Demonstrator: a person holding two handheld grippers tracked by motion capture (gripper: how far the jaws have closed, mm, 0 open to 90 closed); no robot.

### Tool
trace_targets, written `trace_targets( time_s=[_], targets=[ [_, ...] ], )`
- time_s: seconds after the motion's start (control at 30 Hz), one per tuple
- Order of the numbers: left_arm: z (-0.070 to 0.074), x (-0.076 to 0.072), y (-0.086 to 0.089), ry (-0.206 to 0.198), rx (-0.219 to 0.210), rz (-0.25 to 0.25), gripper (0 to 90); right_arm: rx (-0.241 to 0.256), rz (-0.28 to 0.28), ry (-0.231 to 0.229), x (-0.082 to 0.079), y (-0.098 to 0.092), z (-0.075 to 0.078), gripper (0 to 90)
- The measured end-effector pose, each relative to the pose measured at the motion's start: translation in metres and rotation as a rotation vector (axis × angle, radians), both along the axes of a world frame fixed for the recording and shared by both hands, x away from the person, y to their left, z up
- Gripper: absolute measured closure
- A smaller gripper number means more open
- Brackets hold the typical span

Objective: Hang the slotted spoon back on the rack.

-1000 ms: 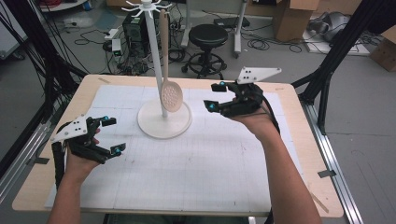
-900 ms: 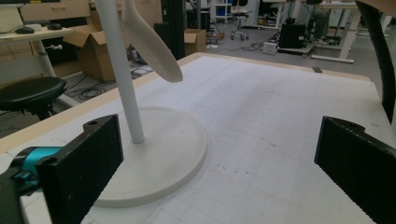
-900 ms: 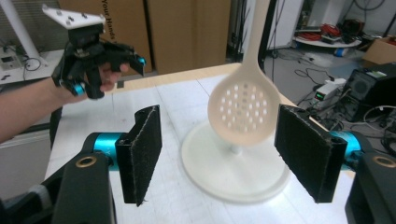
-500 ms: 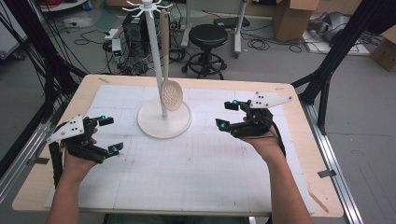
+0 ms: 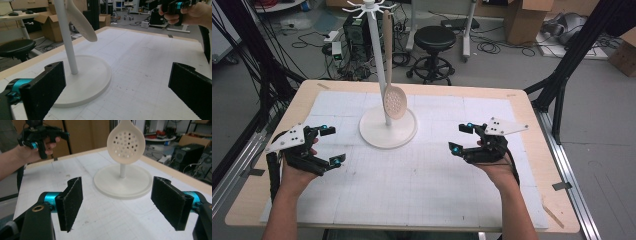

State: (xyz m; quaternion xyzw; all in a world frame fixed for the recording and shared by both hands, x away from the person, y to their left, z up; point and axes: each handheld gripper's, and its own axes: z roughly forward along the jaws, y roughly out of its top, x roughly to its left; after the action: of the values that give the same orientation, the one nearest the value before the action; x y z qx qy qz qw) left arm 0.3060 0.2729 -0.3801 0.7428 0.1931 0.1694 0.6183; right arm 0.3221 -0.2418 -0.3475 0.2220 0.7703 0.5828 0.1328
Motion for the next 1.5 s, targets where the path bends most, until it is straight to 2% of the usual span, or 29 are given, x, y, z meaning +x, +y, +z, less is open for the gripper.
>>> trace_targets(
  time_s=[0.07, 0.23, 0.37, 0.47, 0.63, 0.83, 1.0, 1.2, 1.5],
  targets=[
    [0.000, 0.000, -0.001, -0.001, -0.001, -0.001, 1.7, -0.021, -0.007, -0.003, -0.001, 0.000, 0.000, 23.9],
    [-0.001, 0.001, -0.003, 0.004, 0.000, -0.004, 1.7, 0.008, -0.009, -0.021, -0.006, -0.004, -0.001, 23.4],
    [-0.002, 0.002, -0.005, 0.009, 0.006, -0.010, 1.7, 0.021, -0.028, -0.001, -0.008, -0.009, -0.007, 21.9],
    [-0.002, 0.002, -0.005, 0.009, 0.007, -0.014, 1.7, 0.022, -0.046, -0.002, -0.006, -0.011, -0.010, 20.5],
    [-0.003, 0.002, -0.005, 0.010, 0.000, -0.011, 1.7, 0.015, -0.046, 0.011, -0.004, -0.011, -0.014, 18.7],
    [-0.003, 0.003, -0.006, 0.014, -0.001, -0.018, 1.7, 0.044, -0.076, 0.010, -0.002, -0.016, -0.019, 16.3],
    [-0.004, 0.003, -0.007, 0.015, 0.000, -0.023, 1.7, 0.054, -0.069, 0.016, -0.001, -0.016, -0.022, 15.8],
    [-0.003, 0.002, -0.006, 0.012, -0.003, -0.029, 1.7, 0.040, -0.070, 0.033, -0.001, -0.013, -0.027, 14.6],
    [-0.003, 0.002, -0.006, 0.010, -0.007, -0.029, 1.7, 0.046, -0.067, 0.021, -0.003, -0.011, -0.025, 14.6]
  ],
)
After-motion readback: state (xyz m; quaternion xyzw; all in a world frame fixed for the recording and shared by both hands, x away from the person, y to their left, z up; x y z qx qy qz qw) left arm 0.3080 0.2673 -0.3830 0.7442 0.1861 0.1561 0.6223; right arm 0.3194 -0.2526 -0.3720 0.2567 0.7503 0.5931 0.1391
